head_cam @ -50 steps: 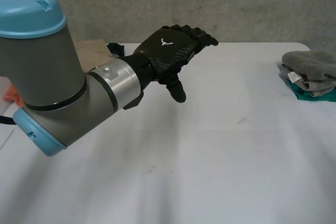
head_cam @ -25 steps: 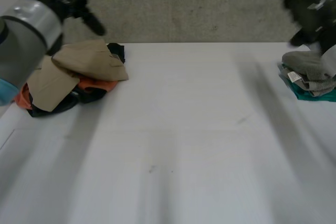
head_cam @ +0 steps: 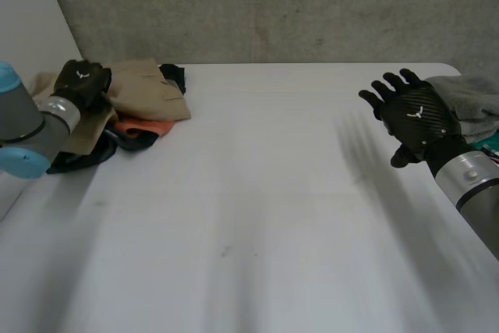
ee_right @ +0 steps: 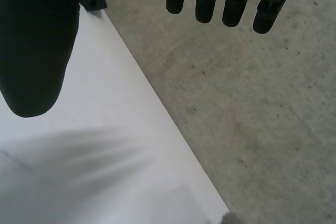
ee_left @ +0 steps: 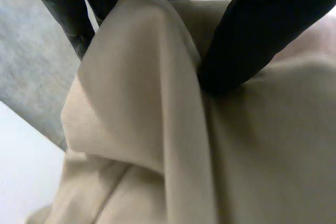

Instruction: Fold the laundry.

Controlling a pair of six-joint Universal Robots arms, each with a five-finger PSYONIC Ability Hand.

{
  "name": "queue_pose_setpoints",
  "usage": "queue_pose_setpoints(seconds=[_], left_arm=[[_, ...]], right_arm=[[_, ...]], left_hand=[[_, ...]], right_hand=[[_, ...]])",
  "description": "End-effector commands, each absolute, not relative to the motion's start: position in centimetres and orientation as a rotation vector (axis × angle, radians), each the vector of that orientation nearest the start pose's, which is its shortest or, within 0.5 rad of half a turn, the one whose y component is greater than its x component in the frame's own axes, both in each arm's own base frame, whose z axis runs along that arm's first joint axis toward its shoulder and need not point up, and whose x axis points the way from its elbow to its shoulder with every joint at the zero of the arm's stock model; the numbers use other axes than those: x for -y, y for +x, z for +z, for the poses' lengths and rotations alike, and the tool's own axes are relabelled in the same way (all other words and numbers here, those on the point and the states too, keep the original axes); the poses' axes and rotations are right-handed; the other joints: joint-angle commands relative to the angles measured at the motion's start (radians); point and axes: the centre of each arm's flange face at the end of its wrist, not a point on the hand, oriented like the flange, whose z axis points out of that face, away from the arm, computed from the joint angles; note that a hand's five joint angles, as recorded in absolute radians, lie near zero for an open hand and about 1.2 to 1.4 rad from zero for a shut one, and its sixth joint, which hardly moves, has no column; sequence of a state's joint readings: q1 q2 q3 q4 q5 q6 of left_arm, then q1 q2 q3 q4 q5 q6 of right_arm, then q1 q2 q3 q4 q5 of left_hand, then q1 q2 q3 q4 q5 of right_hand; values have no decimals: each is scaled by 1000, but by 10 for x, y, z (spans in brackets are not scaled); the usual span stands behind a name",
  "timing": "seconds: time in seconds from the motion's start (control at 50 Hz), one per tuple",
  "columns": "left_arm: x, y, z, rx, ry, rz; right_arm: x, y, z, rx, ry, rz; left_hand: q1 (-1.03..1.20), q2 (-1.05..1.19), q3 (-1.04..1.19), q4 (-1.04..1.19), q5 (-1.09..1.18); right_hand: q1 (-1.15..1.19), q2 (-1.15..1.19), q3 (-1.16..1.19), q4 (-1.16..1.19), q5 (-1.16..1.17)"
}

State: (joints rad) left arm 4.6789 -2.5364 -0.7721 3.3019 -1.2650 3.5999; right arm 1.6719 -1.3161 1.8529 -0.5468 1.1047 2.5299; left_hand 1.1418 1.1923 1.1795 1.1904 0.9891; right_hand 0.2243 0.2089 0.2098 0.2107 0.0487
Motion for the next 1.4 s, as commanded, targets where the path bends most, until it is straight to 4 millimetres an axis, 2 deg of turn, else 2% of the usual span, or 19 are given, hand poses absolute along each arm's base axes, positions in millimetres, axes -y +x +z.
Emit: queue_pose_setpoints(seconds=[0.02, 0.08, 0.1, 0.16, 0.28, 0.4, 0.54, 0.56, 0.6, 0.64, 0.76, 0.88, 0.94, 1.12, 1.2, 1.3, 1.34, 1.36, 1.4], left_arm=[[450, -210, 265, -1929, 693, -2409], [423, -234, 292, -1877, 726, -2522], [398, -256, 308, -1861, 776, -2600], [351, -290, 326, -1859, 910, -2708], [284, -331, 327, -1922, 1177, -2793], [240, -361, 288, -2149, 1360, -2712], [240, -373, 203, -2473, 1461, -2355], [236, -373, 192, -2536, 1484, -2264], [229, -373, 188, -2558, 1515, -2199], [226, -370, 191, -2537, 1538, -2158], [240, -346, 257, -2272, 1297, -2379], [277, -312, 267, -2213, 1038, -2363], [300, -292, 255, -2215, 972, -2287], [381, -225, 180, -2185, 941, -1919], [399, -215, 147, -2166, 1018, -1822], [417, -213, 132, -2138, 1092, -1853], [420, -217, 128, -2135, 1126, -1876], [421, -221, 126, -2128, 1160, -1908], [421, -226, 128, -2105, 1188, -1949]], right_arm=[[317, 192, 199, -1885, -1216, -2297], [319, 191, 206, -1872, -1207, -2324], [318, 191, 208, -1868, -1204, -2332], [317, 189, 218, -1862, -1188, -2372], [314, 186, 230, -1875, -1158, -2406], [309, 186, 228, -1911, -1155, -2359], [304, 187, 219, -1978, -1150, -2260], [303, 188, 217, -1985, -1148, -2246], [303, 189, 213, -2011, -1139, -2202], [303, 189, 209, -2023, -1136, -2180], [305, 190, 203, -2062, -1132, -2119], [301, 195, 200, -2062, -1141, -2085], [298, 199, 192, -2069, -1158, -2048], [296, 201, 181, -2094, -1164, -1996], [297, 201, 180, -2096, -1166, -1993], [297, 201, 177, -2105, -1168, -1985], [298, 200, 175, -2111, -1169, -1979], [298, 200, 174, -2113, -1169, -1975], [298, 200, 173, -2117, -1172, -1973]], left_hand=[[254, 204, 217, 206, 233], [254, 204, 217, 206, 233], [254, 204, 217, 206, 233], [254, 204, 217, 206, 233], [254, 204, 217, 206, 233], [254, 204, 217, 206, 233], [223, 172, 185, 174, 201], [-149, -200, -187, -198, -171], [-472, -522, -509, -520, -493], [-567, -617, -605, -616, -589], [-820, -870, -857, -868, -841], [-826, -876, -863, -874, -847], [-826, -876, -863, -874, -847], [-811, -861, -849, -859, -833], [-820, -870, -857, -868, -841], [-761, -812, -799, -810, -783], [-539, -590, -577, -588, -561], [-79, -129, -116, -127, -100], [253, 203, 216, 205, 232]], right_hand=[[-50, -34, -35, -36, -49], [-50, -34, -35, -36, -49], [-50, -34, -35, -36, -49], [-50, -34, -35, -36, -49], [-50, -34, -35, -36, -49], [-50, -34, -35, -36, -49], [-50, -34, -35, -36, -49], [-50, -34, -35, -36, -49], [-50, -34, -35, -36, -49], [-50, -34, -35, -36, -49], [-50, -34, -35, -36, -49], [-50, -34, -35, -36, -49], [-50, -34, -35, -36, -49], [-50, -34, -35, -36, -49], [-50, -34, -35, -36, -49], [-50, -34, -35, -36, -49], [-50, -34, -35, -36, -49], [-50, -34, -35, -36, -49], [-50, -34, -35, -36, -49]])
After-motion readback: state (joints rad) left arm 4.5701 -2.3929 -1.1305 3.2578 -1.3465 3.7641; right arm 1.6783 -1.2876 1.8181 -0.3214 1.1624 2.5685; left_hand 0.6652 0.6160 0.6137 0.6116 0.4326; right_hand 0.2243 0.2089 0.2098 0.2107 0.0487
